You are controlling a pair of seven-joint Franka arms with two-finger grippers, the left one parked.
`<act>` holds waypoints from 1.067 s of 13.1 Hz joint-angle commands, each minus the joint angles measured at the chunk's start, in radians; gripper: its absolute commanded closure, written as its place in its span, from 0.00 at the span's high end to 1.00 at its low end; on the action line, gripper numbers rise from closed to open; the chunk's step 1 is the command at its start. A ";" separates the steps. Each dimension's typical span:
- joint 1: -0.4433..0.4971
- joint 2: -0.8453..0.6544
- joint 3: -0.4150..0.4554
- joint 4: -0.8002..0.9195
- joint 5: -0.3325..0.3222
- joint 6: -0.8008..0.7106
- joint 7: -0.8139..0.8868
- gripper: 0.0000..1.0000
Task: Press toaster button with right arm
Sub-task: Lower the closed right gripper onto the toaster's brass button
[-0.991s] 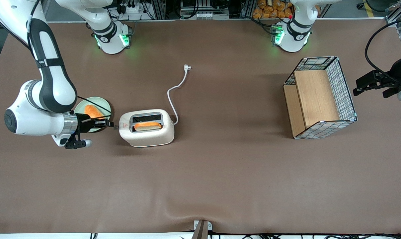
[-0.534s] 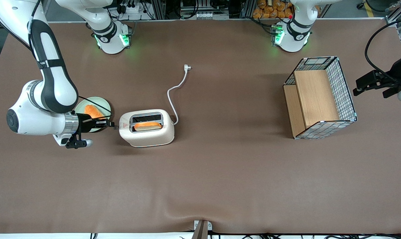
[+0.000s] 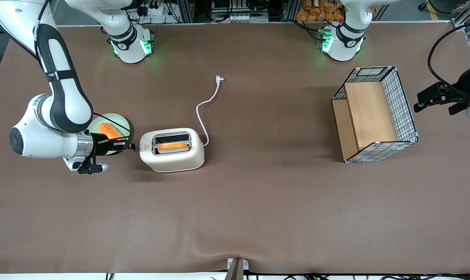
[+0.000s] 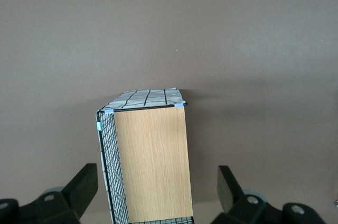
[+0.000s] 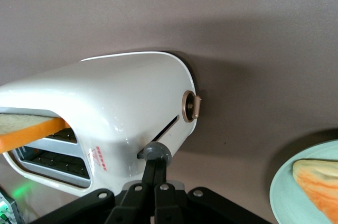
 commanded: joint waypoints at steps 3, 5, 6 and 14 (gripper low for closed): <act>0.005 0.009 0.000 -0.010 0.043 0.024 -0.025 0.00; 0.005 0.016 0.000 -0.010 0.043 0.031 -0.026 0.00; 0.005 0.018 0.000 -0.010 0.043 0.041 -0.034 0.00; 0.005 0.044 0.000 -0.012 0.048 0.067 -0.057 0.00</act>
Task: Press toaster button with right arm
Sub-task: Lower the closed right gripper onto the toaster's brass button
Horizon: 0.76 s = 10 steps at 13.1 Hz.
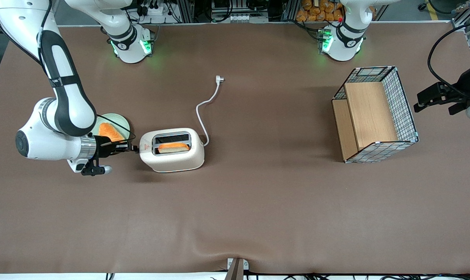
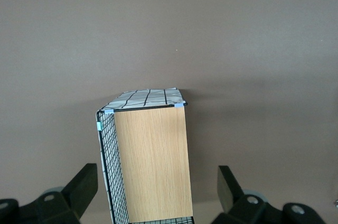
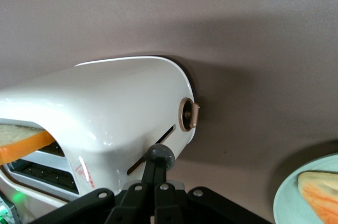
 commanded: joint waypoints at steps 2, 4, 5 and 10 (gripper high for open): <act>0.004 0.023 -0.001 -0.006 0.027 0.037 -0.037 0.00; 0.004 0.026 -0.001 -0.006 0.027 0.046 -0.037 0.00; 0.004 0.026 -0.001 -0.006 0.027 0.048 -0.037 0.00; 0.004 0.037 -0.001 -0.012 0.027 0.072 -0.047 0.00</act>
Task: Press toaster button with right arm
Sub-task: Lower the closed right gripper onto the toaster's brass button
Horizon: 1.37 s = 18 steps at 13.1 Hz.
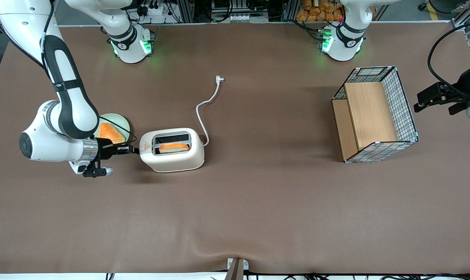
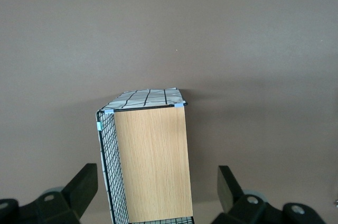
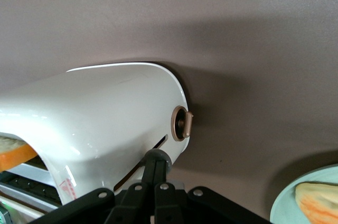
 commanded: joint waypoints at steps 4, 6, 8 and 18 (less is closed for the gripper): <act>0.009 0.016 0.000 -0.028 0.032 0.063 -0.042 0.00; 0.009 0.022 0.000 -0.028 0.033 0.064 -0.042 0.00; 0.009 0.025 0.000 -0.028 0.043 0.066 -0.056 0.00; 0.011 0.054 0.000 -0.052 0.066 0.135 -0.111 0.00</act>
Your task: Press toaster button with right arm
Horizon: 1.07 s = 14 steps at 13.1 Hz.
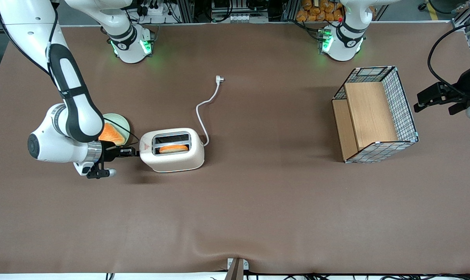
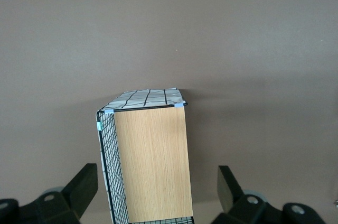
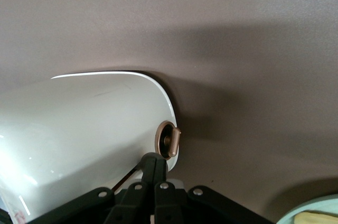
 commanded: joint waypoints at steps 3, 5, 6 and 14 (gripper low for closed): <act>0.010 0.027 0.000 -0.022 0.040 0.056 -0.042 0.00; 0.012 0.032 0.000 -0.028 0.046 0.064 -0.045 0.00; 0.012 0.033 0.000 -0.036 0.046 0.081 -0.048 0.00; 0.018 0.033 0.000 -0.037 0.047 0.084 -0.057 0.00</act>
